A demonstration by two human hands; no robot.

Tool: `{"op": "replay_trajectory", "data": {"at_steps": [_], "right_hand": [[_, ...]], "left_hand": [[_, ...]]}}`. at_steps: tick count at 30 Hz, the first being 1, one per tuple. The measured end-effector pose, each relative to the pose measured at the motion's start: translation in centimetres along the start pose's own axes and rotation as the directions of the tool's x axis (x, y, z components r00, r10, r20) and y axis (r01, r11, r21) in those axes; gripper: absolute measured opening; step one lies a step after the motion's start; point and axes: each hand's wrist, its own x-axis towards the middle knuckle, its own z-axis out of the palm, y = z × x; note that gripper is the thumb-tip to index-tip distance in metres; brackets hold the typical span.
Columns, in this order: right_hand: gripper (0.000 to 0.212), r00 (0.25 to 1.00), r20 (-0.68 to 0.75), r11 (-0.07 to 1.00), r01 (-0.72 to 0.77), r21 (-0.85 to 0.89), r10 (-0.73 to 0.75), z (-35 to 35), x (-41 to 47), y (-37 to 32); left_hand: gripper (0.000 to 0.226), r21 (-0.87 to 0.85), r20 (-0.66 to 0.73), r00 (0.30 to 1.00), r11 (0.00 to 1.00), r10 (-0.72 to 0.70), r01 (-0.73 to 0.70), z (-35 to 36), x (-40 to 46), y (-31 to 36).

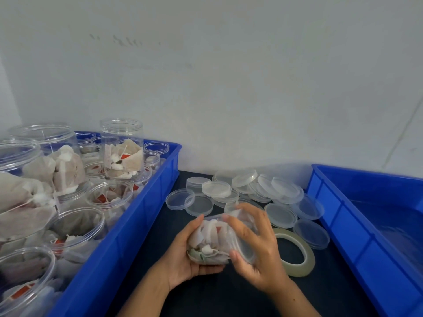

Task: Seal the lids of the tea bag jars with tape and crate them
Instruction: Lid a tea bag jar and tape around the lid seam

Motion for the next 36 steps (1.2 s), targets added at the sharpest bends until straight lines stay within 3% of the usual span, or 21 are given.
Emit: {"op": "replay_trajectory", "data": {"at_steps": [2,5,7,8,12,14,16,19,21,24,27,30,36], "right_hand": [[0.046,0.965,-0.078,0.960,-0.239,0.144,0.252,0.8,-0.1,-0.7],[0.045,0.773,-0.024,0.680,-0.544,0.492,0.634,1.4,0.4,-1.3],[0.045,0.668,0.115,0.497,-0.647,0.578,0.735,1.0,0.4,-0.8],[0.045,0.660,0.151,0.480,-0.666,0.571,0.736,0.7,0.3,-0.7],[0.056,0.827,0.133,0.713,-0.542,0.445,0.546,0.3,-0.5,-1.1],[0.057,0.865,0.129,0.778,-0.494,0.388,0.485,0.6,-1.0,-0.9],[0.055,0.819,0.139,0.708,-0.556,0.436,0.557,0.7,-0.9,-0.8],[0.048,0.697,0.241,0.499,-0.673,0.546,0.676,0.6,-0.4,-0.7],[0.052,0.668,0.277,0.454,-0.699,0.552,0.691,0.4,-0.5,-0.4],[0.064,0.698,0.219,0.533,-0.679,0.506,0.682,0.5,-0.7,-0.5],[0.055,0.738,0.136,0.634,-0.646,0.425,0.661,0.8,-0.8,-0.7],[0.043,0.741,0.134,0.649,-0.649,0.398,0.658,0.7,-0.3,-0.4],[0.044,0.744,0.118,0.657,-0.644,0.393,0.658,0.4,0.2,0.0]], "left_hand": [[0.057,0.034,-0.037,0.991,0.991,0.129,-0.127,0.7,0.2,-0.6],[0.059,0.141,-0.089,0.919,0.918,0.384,-0.370,2.0,0.2,-1.2],[0.057,0.253,-0.096,0.876,0.863,0.473,-0.438,2.5,0.0,-1.1],[0.054,0.282,-0.100,0.868,0.850,0.487,-0.445,2.5,0.0,-1.1],[0.063,0.153,-0.131,0.908,0.913,0.397,-0.377,1.9,0.2,-1.4],[0.064,0.123,-0.134,0.918,0.925,0.374,-0.359,1.7,0.2,-1.5],[0.067,0.191,-0.150,0.894,0.900,0.422,-0.393,1.7,0.1,-1.4],[0.065,0.328,-0.140,0.848,0.832,0.512,-0.448,1.6,0.3,-1.5],[0.065,0.325,-0.135,0.839,0.823,0.527,-0.465,1.5,0.5,-1.6],[0.065,0.274,-0.131,0.838,0.832,0.530,-0.483,1.5,0.6,-1.8],[0.068,0.257,-0.132,0.849,0.845,0.512,-0.470,1.5,0.6,-2.0],[0.073,0.337,-0.142,0.830,0.815,0.539,-0.471,1.5,0.6,-1.9],[0.072,0.412,-0.140,0.820,0.786,0.555,-0.461,1.5,0.7,-2.1]]}}
